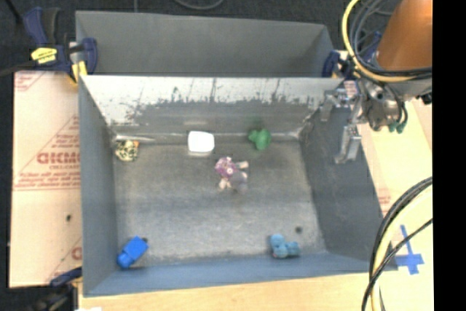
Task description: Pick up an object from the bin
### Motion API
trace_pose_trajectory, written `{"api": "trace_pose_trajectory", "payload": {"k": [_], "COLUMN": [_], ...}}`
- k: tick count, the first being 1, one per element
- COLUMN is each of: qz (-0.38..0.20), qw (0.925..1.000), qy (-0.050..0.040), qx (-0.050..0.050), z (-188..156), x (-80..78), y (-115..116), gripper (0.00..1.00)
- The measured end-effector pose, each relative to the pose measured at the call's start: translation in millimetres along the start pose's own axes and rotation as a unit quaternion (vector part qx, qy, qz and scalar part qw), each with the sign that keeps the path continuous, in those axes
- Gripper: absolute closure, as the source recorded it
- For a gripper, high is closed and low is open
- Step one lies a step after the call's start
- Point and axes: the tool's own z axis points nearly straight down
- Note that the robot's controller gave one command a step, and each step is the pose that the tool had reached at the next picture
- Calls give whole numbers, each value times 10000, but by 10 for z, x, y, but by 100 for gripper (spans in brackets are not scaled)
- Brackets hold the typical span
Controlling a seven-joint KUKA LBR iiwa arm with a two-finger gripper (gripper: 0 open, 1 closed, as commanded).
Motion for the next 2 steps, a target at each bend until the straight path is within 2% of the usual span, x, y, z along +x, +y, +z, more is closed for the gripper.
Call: {"api": "trace_pose_trajectory", "payload": {"k": [1,2], "qz": [-4,263], "qw": [10000,9996], "qy": [-10,-36], "qx": [1,2], "z": [-25,220], "x": [3,146], "y": [5,366], "gripper": [0,0]}}
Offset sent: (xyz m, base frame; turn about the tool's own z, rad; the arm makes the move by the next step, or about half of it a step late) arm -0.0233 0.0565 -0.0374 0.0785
